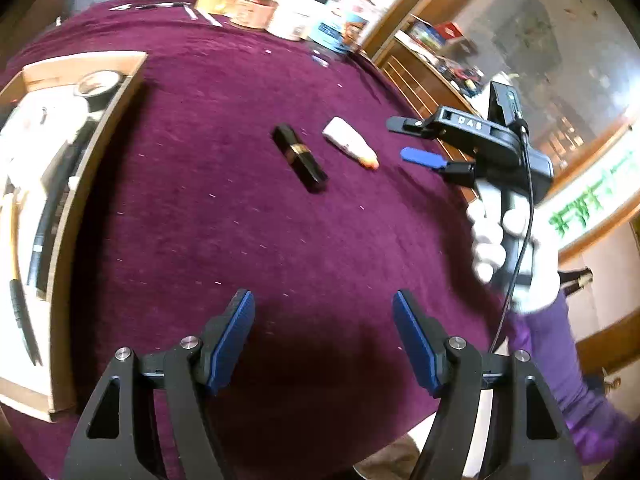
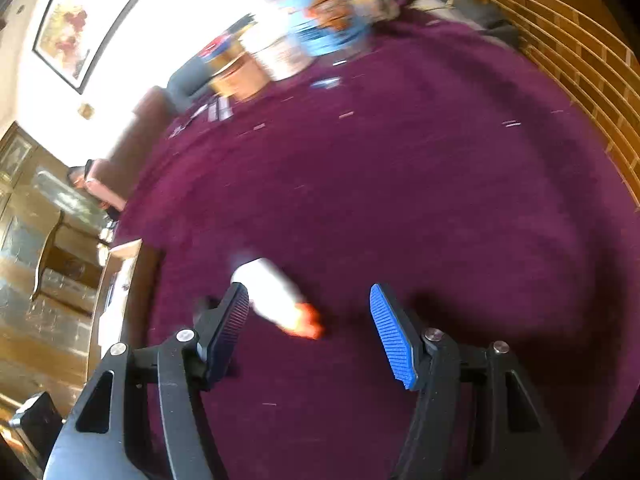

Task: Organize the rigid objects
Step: 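Grasp the white glue bottle with right while left grasps the black lipstick tube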

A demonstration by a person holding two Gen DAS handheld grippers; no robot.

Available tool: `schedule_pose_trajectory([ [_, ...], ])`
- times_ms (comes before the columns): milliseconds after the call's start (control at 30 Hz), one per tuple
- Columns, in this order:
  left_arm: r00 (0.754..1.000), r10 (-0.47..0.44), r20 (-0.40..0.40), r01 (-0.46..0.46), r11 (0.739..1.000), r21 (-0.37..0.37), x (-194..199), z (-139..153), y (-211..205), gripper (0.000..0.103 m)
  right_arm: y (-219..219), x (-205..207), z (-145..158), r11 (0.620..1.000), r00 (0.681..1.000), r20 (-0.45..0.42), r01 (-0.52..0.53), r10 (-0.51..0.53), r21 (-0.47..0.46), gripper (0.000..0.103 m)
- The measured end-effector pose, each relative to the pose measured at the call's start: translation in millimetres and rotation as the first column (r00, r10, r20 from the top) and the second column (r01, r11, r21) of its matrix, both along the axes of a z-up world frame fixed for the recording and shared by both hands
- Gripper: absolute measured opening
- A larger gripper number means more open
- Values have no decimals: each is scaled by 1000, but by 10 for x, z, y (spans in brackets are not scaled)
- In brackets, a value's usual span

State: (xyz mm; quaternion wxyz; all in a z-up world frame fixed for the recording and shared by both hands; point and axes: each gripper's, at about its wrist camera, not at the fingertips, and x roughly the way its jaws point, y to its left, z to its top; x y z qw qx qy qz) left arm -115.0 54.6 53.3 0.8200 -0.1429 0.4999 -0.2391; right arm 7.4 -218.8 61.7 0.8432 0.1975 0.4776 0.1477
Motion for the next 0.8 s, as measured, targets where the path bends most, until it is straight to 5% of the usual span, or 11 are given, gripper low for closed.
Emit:
schedule_pose_trajectory([
  [200, 999, 38, 37, -41, 997, 60, -1, 73, 97, 66, 642, 134, -74, 948, 985, 118, -84, 126, -308, 59],
  [233, 998, 43, 43, -46, 996, 73, 9, 82, 97, 66, 666, 136, -129, 940, 984, 108, -98, 140, -327, 51],
  [267, 997, 53, 60, -59, 993, 105, 32, 100, 97, 66, 654, 97, -180, 936, 984, 106, -96, 140, -339, 28],
  [467, 991, 75, 112, -99, 969, 227, 285, 110, -50, 66, 328, 53, -293, 964, 990, 143, 39, -1, -263, 24],
  [800, 993, 96, 72, -108, 974, 199, 997, -175, -600, 65, 103, 89, -296, 976, 989, 130, 98, -74, -193, 24],
])
